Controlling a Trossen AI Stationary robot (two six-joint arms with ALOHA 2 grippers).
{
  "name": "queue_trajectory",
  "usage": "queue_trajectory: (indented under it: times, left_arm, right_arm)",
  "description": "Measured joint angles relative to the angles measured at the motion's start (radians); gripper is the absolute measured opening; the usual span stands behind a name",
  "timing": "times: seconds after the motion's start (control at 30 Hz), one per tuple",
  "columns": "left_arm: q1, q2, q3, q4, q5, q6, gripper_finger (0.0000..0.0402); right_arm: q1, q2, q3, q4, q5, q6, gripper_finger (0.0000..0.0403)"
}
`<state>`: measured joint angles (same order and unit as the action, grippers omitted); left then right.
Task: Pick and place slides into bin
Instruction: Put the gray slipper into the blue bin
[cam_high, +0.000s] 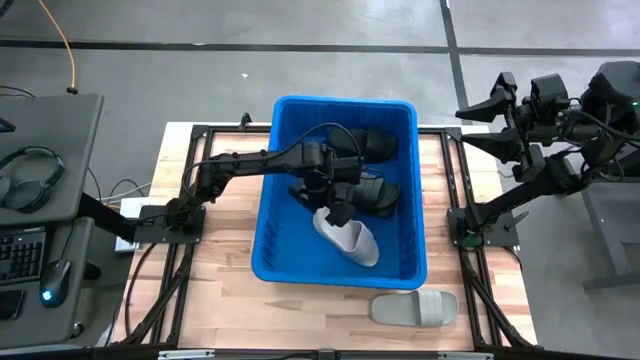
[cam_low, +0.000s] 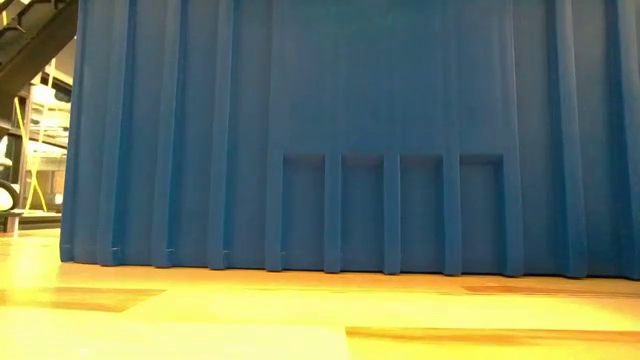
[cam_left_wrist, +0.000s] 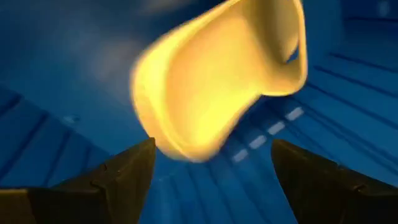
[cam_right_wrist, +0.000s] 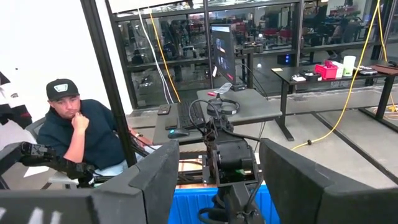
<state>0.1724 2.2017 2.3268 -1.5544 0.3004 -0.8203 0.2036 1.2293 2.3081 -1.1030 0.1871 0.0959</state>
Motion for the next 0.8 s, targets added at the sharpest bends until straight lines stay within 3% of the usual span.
queue_trajectory:
  times: [0.47, 0.7, 0.8]
  left_arm:
    - [0.005, 0.001, 0.000, -0.012, -0.047, 0.074, 0.0305]
    - [0.005, 0.060, 0.000, 0.108, 0.081, 0.040, 0.0305]
    - [0.006, 0.081, 0.001, 0.111, 0.068, 0.031, 0.0305]
  right_arm:
    - [0.000, 0.000, 0.000, 0.000, 0.000, 0.007, 0.0211]
    - [0.000, 0.000, 0.000, -0.001, 0.001, 0.008, 0.0211]
    - [0.000, 0.000, 0.000, -0.015, 0.001, 0.009, 0.0211]
